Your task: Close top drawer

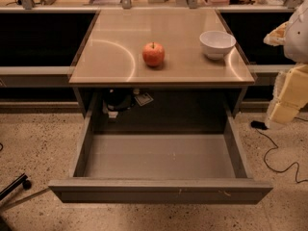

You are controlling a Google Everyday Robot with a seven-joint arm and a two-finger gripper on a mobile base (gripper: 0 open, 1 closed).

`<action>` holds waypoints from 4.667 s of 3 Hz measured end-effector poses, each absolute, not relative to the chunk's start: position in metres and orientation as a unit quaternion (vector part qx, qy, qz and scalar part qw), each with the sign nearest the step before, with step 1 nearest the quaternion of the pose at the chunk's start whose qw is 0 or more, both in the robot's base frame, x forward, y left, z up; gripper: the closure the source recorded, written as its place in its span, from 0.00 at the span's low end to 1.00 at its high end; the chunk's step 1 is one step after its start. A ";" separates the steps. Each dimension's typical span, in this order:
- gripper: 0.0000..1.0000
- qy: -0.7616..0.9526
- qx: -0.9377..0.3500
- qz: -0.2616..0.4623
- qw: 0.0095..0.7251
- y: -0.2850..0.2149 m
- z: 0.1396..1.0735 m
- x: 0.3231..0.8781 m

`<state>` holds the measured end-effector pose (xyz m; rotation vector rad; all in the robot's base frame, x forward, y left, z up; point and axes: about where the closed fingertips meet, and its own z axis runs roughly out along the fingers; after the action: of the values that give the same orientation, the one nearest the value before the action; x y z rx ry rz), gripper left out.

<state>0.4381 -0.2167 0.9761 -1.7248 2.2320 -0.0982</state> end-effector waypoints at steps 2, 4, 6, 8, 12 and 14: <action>0.00 0.781 -0.603 -0.018 0.161 -0.212 0.962 0.435; 0.00 0.764 -0.621 0.075 0.158 -0.174 0.893 0.411; 0.00 0.754 -0.630 0.123 0.142 -0.150 0.859 0.387; 0.00 0.763 -0.612 0.181 0.102 -0.136 0.809 0.349; 0.00 0.757 -0.608 0.222 0.090 -0.123 0.793 0.331; 0.00 0.756 -0.627 0.176 0.064 -0.141 0.804 0.339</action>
Offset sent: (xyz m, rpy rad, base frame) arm -0.0089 0.0098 -0.0412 0.0707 0.0667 0.0114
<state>0.3390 -0.1413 0.8040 -1.8935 2.2841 0.5329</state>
